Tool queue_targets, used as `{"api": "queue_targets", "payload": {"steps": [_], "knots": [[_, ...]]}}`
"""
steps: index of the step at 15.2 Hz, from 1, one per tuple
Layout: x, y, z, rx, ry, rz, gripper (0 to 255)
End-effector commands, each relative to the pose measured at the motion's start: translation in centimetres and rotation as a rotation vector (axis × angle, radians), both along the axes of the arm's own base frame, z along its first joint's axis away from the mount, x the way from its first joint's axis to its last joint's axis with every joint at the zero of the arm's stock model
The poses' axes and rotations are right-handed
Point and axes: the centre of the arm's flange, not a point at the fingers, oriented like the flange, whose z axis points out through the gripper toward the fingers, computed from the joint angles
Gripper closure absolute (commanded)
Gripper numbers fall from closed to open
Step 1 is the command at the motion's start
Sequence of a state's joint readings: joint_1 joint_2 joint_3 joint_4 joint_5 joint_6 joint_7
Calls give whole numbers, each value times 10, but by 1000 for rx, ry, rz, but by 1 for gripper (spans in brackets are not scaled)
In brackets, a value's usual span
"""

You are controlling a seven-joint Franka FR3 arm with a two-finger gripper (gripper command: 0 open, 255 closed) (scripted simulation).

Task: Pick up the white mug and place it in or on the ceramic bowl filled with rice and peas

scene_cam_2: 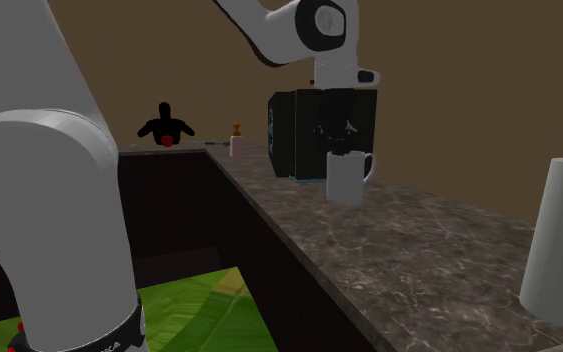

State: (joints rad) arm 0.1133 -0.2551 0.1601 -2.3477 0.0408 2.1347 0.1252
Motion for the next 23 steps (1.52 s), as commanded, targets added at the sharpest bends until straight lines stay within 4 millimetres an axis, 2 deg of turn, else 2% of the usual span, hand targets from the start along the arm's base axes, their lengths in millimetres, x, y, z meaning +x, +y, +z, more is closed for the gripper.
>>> {"api": "queue_targets", "payload": {"steps": [1,16,23], "knots": [[0,0,11,0,1,0,255],[0,0,87,0,1,0,255],[-11,-92,92,0,1,0,255]]}}
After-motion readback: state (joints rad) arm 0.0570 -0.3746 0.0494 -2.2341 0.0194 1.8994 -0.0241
